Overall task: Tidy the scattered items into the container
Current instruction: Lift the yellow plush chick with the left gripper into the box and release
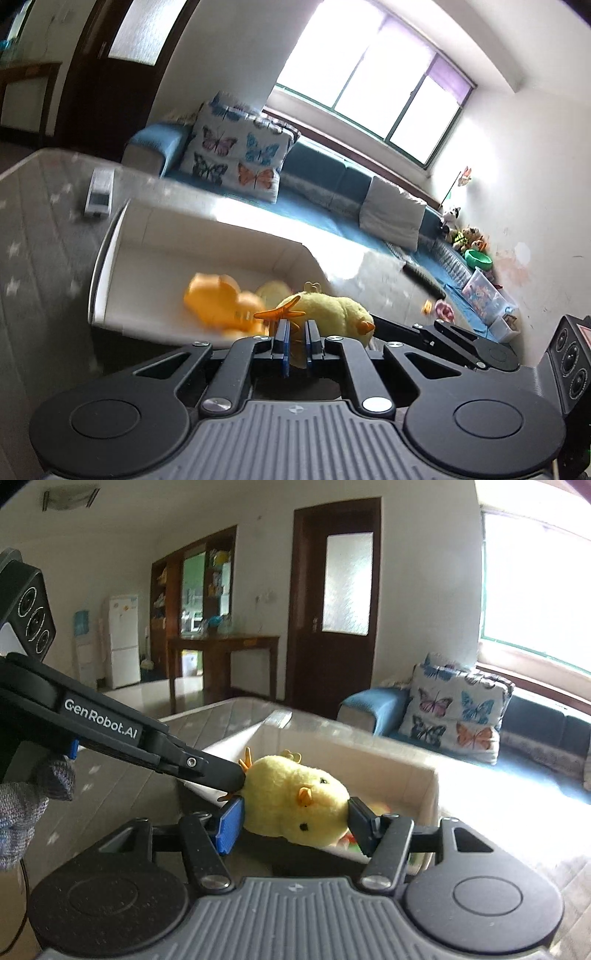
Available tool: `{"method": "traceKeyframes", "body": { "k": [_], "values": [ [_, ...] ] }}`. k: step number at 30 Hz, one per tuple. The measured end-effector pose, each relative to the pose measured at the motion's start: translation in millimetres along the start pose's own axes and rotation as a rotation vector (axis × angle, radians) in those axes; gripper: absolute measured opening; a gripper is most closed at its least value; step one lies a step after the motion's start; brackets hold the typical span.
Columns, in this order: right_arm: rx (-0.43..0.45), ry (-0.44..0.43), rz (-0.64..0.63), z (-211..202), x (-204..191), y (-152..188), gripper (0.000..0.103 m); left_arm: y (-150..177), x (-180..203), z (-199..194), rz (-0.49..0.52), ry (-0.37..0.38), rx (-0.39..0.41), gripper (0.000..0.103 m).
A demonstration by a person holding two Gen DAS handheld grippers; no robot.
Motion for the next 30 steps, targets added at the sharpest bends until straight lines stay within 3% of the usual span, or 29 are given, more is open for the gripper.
{"method": "traceKeyframes", "body": {
  "k": [8,19,23,30],
  "values": [
    [0.010,-0.007,0.003,35.0,1.3,-25.5,0.058,-30.3,-18.5,14.4,0.023,-0.050,0.013,0.009],
    [-0.111,-0.108,0.023,90.6,-22.4,-5.7,0.057,-19.8,-79.2,23.1,-0.075,-0.143,-0.044,0.009],
    [-0.146,-0.147,0.026,99.9,-26.3,1.9,0.057,-14.2,-89.7,30.3,-0.103,-0.143,-0.060,0.009],
    [-0.135,-0.135,0.014,92.6,-27.5,5.2,0.057,-10.5,-92.9,23.4,-0.120,-0.165,-0.046,0.010]
  ]
}}
Point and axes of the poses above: each gripper's, at about its wrist camera, not at the fingertips, and z roughly the way its jaws point, x to its right, y to its underside, the point moved 1 cm from there along z, roughly the way its jaws point, and after that the axes turned 15 degrees about y, right-handed, at the moved point
